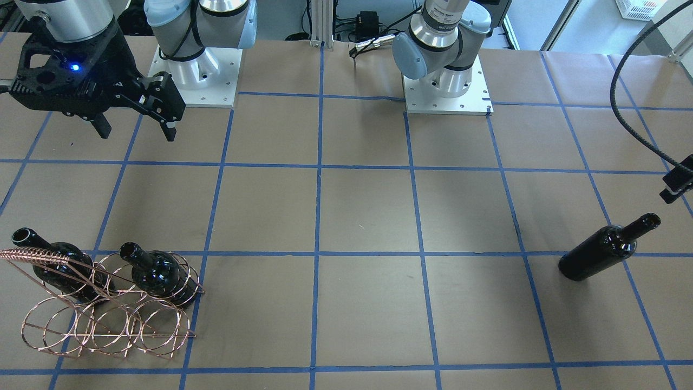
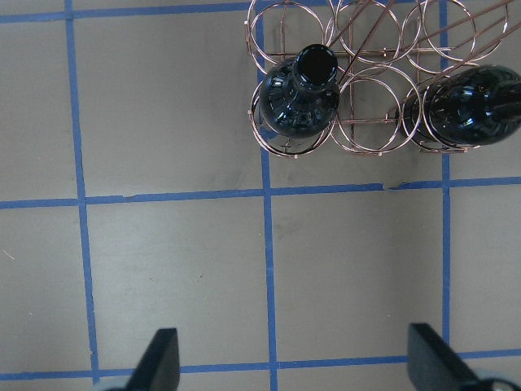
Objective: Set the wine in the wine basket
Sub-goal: 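Lower the left gripper and close it on the bottle neck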
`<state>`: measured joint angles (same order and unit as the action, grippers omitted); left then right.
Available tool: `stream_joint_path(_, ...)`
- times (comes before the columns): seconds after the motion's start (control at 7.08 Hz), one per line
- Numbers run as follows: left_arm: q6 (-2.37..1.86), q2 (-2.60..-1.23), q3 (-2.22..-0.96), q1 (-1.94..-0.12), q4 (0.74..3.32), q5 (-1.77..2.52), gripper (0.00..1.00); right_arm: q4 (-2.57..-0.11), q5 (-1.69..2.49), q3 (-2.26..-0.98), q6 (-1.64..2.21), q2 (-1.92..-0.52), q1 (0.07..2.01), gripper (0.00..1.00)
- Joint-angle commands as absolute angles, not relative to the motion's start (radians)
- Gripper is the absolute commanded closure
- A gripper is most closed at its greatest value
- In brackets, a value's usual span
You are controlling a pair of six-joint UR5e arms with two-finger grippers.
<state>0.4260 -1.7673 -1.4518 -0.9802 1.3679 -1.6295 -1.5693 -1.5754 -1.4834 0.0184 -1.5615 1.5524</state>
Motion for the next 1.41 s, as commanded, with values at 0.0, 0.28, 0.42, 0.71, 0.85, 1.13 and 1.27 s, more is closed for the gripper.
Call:
stream_joint_path(0.0, 0.546, -1.836, -1.453, -0.969, 1.358, -1.634, 0.0, -1.569, -1.575, -1.483, 0.02, -1.562, 1.552, 0.0)
stream_joint_path(0.28, 0.591, -1.847, -1.448, -0.969, 1.359, -1.509, 0.0, -1.569, -1.575, -1.483, 0.02, -1.562, 1.552, 0.0)
stream_joint_path(0.42, 0.595, -1.85, -1.45, -0.969, 1.371, -1.506, 0.03, -1.569, -1.575, -1.483, 0.02, -1.562, 1.552, 0.0)
stream_joint_path(0.71, 0.604, -1.876, -1.454, -0.969, 1.402, -1.508, 0.15, -1.569, -1.575, -1.483, 0.02, -1.562, 1.552, 0.0)
stream_joint_path(0.85, 0.592, -1.885, -1.453, -0.969, 1.404, -1.541, 0.06, -1.569, -1.575, -1.483, 0.02, -1.562, 1.552, 0.0)
stream_joint_path(1.13, 0.552, -1.887, -1.453, -0.986, 1.404, -1.549, 0.04, -1.568, -1.575, -1.483, 0.02, -1.562, 1.552, 0.0)
stream_joint_path(1.27, 0.493, -1.89, -1.451, -1.0, 1.404, -1.586, 0.04, -1.568, -1.575, -1.483, 0.02, -1.562, 1.552, 0.0)
